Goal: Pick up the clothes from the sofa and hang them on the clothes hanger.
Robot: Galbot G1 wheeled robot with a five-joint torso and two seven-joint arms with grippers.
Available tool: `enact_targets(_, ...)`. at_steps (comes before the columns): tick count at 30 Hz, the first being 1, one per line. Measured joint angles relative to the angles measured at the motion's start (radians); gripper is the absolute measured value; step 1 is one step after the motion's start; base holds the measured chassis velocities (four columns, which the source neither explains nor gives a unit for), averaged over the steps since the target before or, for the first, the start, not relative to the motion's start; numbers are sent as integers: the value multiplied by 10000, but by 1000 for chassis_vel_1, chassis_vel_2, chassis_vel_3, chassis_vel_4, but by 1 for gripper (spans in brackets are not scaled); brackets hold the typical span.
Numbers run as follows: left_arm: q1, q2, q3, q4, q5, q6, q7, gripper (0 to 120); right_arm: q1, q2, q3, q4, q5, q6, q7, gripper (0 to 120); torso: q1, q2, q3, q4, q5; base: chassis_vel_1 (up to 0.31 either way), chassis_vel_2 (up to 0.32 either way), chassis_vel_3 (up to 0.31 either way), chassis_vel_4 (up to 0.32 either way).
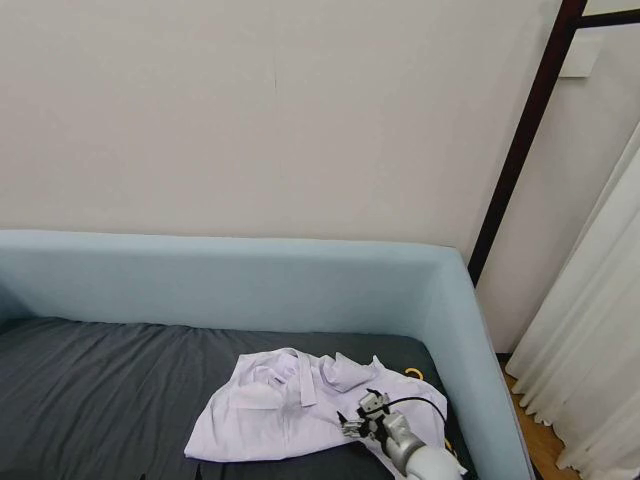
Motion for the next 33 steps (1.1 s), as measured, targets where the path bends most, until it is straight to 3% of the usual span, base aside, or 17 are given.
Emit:
enact_targets(7,150,-102,-119,93,-3,-124,3,96,1049,1001,-1164,-1847,-840,342,63,100,1,0,1,-4,0,0,0,0,0)
enact_targets(14,177,-135,-113,115,39,-143,8,96,1199,1760,-1312,-3140,-1498,668,316,100,1,0,0,-5,0,0,0,0,0)
enact_targets(26,303,-266,-157,-30,68,-137,10,96,1139,2902,-935,-4523,-2416,1128,1286,100,1,0,0,-3,3,0,0,0,0)
enact_targets(33,261,-260,-126,-17,69,-158,14,96,918,2883,-896,-4332,-2716,768,2106,100,1,0,0,-3,3,0,0,0,0)
